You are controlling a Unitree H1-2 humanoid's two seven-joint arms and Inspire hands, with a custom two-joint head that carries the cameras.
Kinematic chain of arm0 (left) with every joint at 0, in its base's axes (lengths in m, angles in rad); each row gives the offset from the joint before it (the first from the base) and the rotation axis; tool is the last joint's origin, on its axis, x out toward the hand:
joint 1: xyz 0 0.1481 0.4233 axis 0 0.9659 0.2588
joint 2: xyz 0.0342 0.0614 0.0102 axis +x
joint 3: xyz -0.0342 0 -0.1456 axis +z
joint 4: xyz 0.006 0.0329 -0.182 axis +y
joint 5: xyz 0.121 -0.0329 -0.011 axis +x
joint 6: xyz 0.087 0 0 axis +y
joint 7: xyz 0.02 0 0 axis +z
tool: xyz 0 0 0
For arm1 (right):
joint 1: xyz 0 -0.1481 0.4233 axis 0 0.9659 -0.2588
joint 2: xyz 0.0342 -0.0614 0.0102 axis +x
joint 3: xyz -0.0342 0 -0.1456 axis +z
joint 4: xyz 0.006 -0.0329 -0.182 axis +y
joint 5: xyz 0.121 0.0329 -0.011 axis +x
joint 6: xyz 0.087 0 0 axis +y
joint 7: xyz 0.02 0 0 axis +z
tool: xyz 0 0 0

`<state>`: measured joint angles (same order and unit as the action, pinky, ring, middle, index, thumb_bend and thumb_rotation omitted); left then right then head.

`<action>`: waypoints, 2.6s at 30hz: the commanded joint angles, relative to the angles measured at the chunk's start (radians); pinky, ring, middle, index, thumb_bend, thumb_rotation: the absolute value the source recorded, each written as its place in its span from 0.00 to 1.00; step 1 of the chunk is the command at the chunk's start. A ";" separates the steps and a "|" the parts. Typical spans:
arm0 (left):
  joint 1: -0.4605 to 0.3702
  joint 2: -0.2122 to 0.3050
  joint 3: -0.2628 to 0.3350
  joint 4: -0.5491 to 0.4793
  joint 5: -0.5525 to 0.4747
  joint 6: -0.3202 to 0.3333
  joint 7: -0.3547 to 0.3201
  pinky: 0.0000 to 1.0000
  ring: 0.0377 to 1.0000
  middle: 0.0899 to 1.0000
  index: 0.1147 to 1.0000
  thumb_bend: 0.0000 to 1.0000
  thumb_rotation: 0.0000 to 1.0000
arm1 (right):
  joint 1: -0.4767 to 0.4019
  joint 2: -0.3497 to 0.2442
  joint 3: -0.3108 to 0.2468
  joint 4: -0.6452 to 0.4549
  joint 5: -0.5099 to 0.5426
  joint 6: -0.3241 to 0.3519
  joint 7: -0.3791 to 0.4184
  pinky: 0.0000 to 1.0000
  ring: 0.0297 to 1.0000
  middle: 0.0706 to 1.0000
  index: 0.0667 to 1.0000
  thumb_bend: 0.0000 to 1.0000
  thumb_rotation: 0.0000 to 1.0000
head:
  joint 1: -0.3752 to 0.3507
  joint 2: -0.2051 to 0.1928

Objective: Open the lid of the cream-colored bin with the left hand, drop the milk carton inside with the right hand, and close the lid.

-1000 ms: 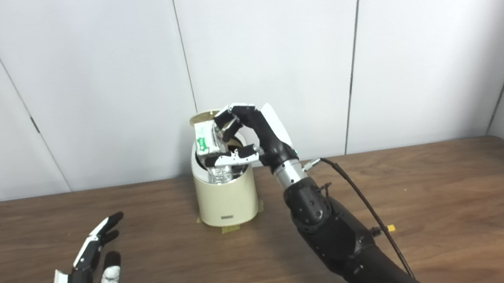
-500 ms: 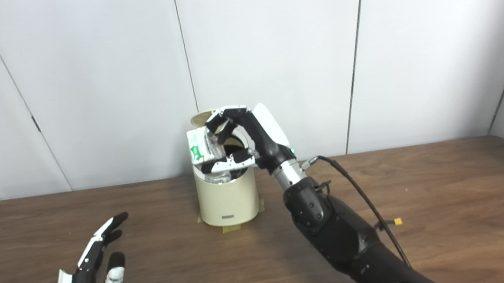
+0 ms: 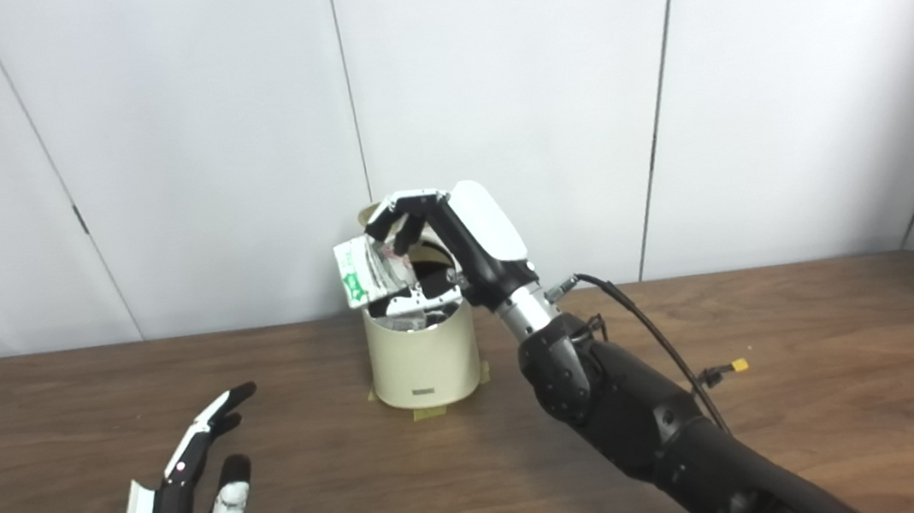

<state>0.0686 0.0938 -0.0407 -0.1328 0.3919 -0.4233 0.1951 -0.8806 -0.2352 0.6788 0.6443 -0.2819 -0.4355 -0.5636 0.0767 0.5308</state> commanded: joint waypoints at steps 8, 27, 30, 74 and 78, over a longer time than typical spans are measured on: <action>0.080 -0.059 -0.038 0.039 -0.005 -0.020 0.011 0.83 0.87 0.85 0.83 0.40 0.89 | -0.114 -0.028 0.073 0.013 -0.009 -0.034 -0.116 0.41 0.44 0.49 0.40 0.52 0.00 | 0.015 -0.009; 0.088 -0.064 -0.053 0.029 -0.003 -0.017 0.018 0.83 0.88 0.85 0.82 0.36 0.85 | -0.134 -0.021 0.160 0.094 -0.003 -0.034 -0.212 0.41 0.45 0.49 0.40 0.51 0.00 | 0.028 -0.011; 0.089 -0.065 -0.054 0.029 -0.003 -0.018 0.019 0.83 0.87 0.85 0.82 0.37 0.85 | -0.130 -0.017 0.164 0.112 -0.002 -0.034 -0.224 0.42 0.45 0.49 0.40 0.51 0.00 | 0.028 -0.011; 0.075 -0.051 -0.059 0.054 -0.002 -0.027 0.018 0.83 0.88 0.84 0.81 0.37 0.87 | -0.110 -0.004 0.137 0.189 -0.055 -0.034 -0.311 0.64 0.70 0.71 0.71 0.95 0.06 | 0.017 -0.009; 0.076 -0.051 -0.060 0.052 0.003 -0.026 0.018 0.83 0.87 0.84 0.81 0.37 0.87 | -0.110 -0.007 0.136 0.192 -0.058 -0.034 -0.310 0.64 0.70 0.72 0.72 0.96 0.06 | 0.017 -0.009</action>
<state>0.0797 0.0897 -0.0737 -0.1461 0.3924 -0.4192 0.2000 -0.9351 -0.2268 0.8354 0.8469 -0.3384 -0.4423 -0.8487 0.0920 0.5216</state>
